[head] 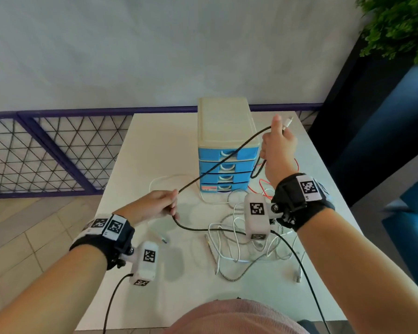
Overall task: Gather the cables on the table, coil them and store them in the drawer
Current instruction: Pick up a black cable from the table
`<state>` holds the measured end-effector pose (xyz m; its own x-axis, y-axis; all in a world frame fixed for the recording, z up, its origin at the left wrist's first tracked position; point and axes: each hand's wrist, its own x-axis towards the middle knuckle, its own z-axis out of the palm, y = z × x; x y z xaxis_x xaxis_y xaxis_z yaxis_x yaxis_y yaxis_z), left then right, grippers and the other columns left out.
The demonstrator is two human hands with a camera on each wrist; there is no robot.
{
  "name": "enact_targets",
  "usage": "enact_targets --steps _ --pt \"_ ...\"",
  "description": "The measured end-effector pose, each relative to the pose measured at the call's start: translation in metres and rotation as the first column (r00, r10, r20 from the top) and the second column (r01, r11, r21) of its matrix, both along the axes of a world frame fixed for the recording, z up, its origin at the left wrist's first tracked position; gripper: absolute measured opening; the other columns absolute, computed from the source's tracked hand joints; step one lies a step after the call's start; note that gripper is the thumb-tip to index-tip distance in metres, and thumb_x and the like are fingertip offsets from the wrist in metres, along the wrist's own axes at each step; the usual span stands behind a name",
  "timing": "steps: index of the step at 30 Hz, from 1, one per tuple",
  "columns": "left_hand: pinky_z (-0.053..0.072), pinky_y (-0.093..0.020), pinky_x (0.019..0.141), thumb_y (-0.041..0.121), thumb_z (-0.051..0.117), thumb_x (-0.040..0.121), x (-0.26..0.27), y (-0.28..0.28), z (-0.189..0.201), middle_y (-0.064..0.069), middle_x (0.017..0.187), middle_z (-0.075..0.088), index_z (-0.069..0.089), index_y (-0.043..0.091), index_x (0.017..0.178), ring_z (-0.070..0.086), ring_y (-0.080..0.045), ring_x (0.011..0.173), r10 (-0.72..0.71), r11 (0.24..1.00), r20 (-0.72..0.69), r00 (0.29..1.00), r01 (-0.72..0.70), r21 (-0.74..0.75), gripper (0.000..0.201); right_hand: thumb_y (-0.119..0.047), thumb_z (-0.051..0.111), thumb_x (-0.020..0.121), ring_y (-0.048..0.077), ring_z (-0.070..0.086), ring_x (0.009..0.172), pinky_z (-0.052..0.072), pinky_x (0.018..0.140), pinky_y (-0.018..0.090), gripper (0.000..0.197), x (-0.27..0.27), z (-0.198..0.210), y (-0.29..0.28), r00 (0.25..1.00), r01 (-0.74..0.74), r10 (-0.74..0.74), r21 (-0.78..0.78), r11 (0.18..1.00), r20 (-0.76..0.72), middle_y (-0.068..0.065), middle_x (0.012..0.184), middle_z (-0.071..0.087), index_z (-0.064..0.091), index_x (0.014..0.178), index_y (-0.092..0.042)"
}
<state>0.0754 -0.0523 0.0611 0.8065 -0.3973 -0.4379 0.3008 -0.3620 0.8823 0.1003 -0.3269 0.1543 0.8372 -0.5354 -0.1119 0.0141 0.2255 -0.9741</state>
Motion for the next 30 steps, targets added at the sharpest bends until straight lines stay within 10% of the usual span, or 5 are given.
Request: enact_targets --steps 4,9,16,24,30 --pt "0.052 -0.042 0.065 0.029 0.034 0.101 0.006 -0.023 0.023 0.007 0.051 0.037 0.046 0.011 0.076 0.044 -0.016 0.047 0.056 0.998 0.207 0.977 -0.062 0.022 0.033 -0.045 0.046 0.097 0.004 0.032 0.037 0.030 0.036 0.018 0.027 -0.006 0.001 0.011 0.951 -0.305 0.302 -0.355 0.884 -0.066 -0.002 0.075 0.074 0.053 0.090 -0.019" --pt "0.038 -0.035 0.057 0.025 0.029 0.103 0.010 -0.077 0.089 0.004 0.056 0.034 0.044 0.012 0.079 0.037 -0.012 0.046 0.189 0.972 0.418 0.889 -0.109 -0.208 0.031 -0.045 0.063 0.088 0.006 0.027 0.041 0.028 0.043 0.024 0.040 -0.026 -0.022 0.042 0.747 -0.652 0.586 -0.515 0.556 -0.314 -0.012 0.056 0.054 0.038 0.078 -0.016" --pt "0.048 -0.027 0.077 0.025 0.039 0.101 0.016 -0.082 0.129 -0.003 0.079 0.055 0.062 0.008 0.094 0.054 -0.013 0.076 0.231 0.961 0.624 0.746 -0.074 -0.267 0.029 -0.019 0.051 0.098 0.015 0.034 0.040 0.033 0.039 0.026 0.034 -0.035 -0.016 0.047 0.599 -0.788 0.787 -0.285 0.547 -0.146 0.017 0.073 0.065 0.026 0.077 -0.017" --pt "0.047 -0.031 0.099 0.046 0.043 0.095 -0.010 -0.073 0.047 0.006 0.118 0.055 0.048 0.025 0.119 0.057 -0.007 0.113 0.282 0.932 0.241 0.929 -0.206 -0.297 0.033 -0.005 0.040 0.101 0.019 0.058 0.051 0.052 0.053 0.027 0.028 -0.026 -0.025 0.050 0.708 -0.702 0.704 -0.166 0.693 -0.055 0.011 0.072 0.056 0.029 0.078 -0.016" --pt "0.052 -0.023 0.064 0.031 0.052 0.095 -0.013 -0.059 0.038 0.000 0.079 0.064 0.053 0.012 0.110 0.059 -0.012 0.069 0.120 0.992 0.225 0.967 -0.108 -0.064 0.024 -0.011 0.045 0.100 0.019 0.068 0.053 0.056 0.049 0.026 0.023 -0.027 -0.037 0.055 0.629 -0.777 0.736 -0.191 0.599 -0.250 0.013 0.082 0.061 0.030 0.083 -0.014"
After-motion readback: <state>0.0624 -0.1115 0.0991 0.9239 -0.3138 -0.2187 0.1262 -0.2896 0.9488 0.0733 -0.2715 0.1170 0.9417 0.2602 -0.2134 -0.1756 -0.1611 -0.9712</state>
